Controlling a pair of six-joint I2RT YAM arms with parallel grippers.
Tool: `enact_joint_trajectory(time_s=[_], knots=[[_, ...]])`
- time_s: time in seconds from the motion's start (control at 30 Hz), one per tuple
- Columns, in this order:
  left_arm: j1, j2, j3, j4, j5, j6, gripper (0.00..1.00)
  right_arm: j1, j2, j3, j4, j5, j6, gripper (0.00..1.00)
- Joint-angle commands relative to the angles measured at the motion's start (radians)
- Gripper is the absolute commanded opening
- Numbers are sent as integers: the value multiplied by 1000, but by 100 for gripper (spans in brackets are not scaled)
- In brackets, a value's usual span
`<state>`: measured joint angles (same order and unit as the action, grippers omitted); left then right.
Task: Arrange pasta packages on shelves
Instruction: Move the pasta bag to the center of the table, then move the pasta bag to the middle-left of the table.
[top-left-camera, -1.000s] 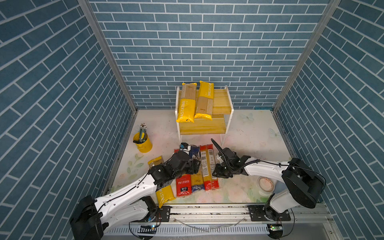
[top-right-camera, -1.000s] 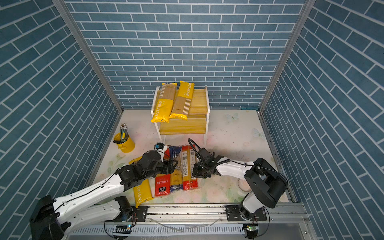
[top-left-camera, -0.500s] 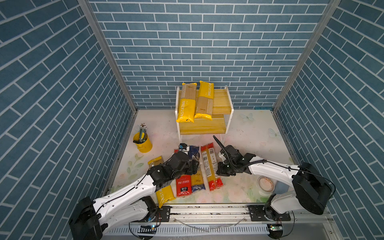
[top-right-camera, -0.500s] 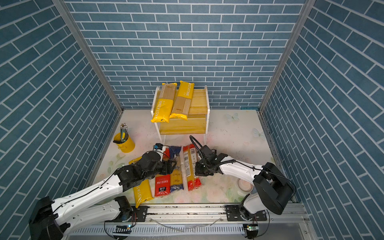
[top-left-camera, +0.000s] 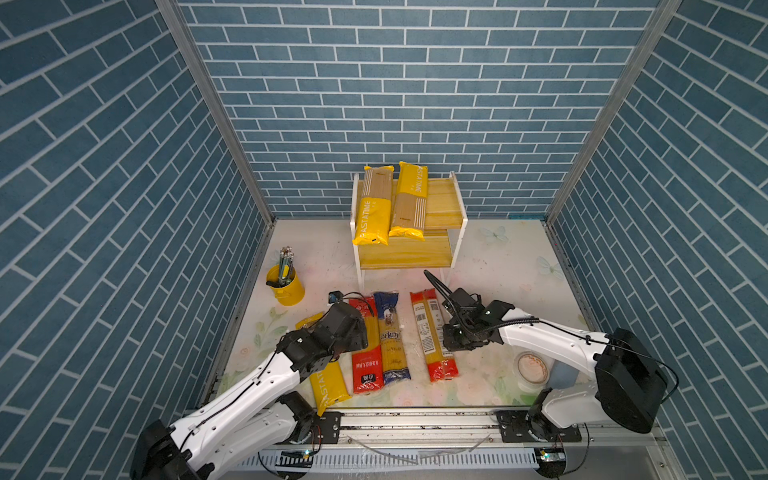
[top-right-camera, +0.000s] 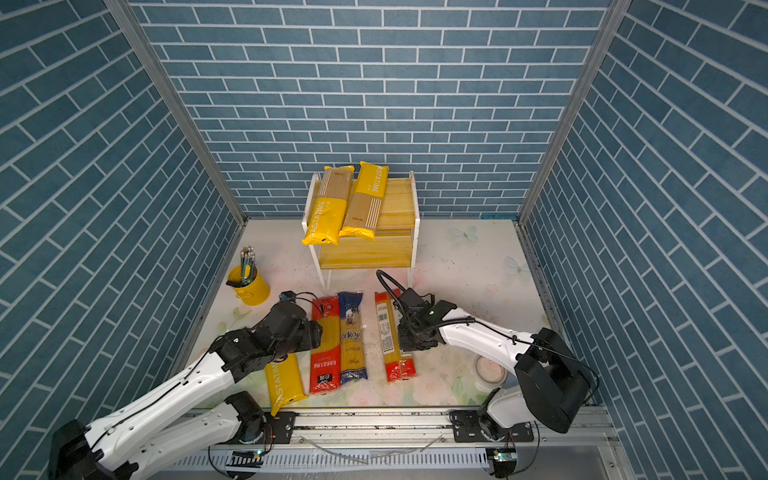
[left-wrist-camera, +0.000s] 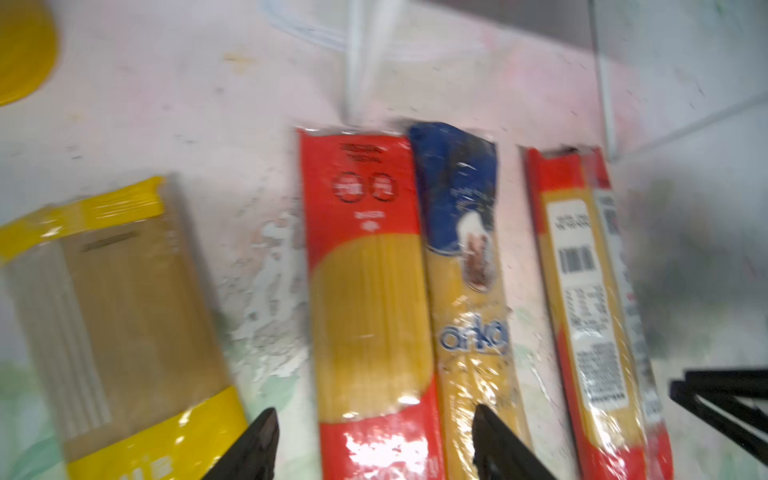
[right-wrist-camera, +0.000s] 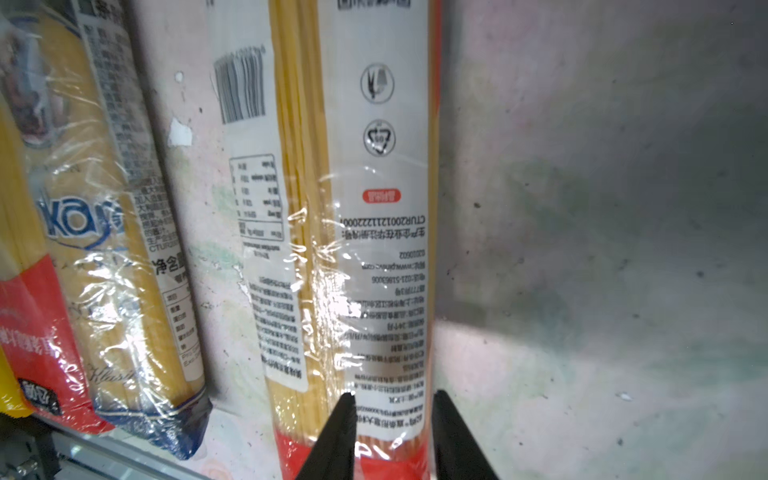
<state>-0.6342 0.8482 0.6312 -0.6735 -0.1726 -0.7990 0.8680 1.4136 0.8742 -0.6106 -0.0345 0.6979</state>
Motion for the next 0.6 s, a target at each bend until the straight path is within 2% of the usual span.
enact_joint_trajectory(time_s=[0.0,0.13,0.27,0.43,0.5,0.57], knots=[[110,-36,-43,-160,-60,-118,79,32,-27,65,-87,124,-32,34],[214,-39,-54,-243,-97,-213,81,106,0,118,-81,159,-37,33],[289,-46,-110,-298,-84,-342,79,175,67,171,-27,117,-38,33],[301,-37,-210,-208,-26,-390,78,206,123,213,31,58,-32,32],[301,-15,-256,-115,27,-381,83,210,127,224,43,44,-34,32],[300,5,-306,12,100,-373,84,213,132,237,48,35,-41,32]])
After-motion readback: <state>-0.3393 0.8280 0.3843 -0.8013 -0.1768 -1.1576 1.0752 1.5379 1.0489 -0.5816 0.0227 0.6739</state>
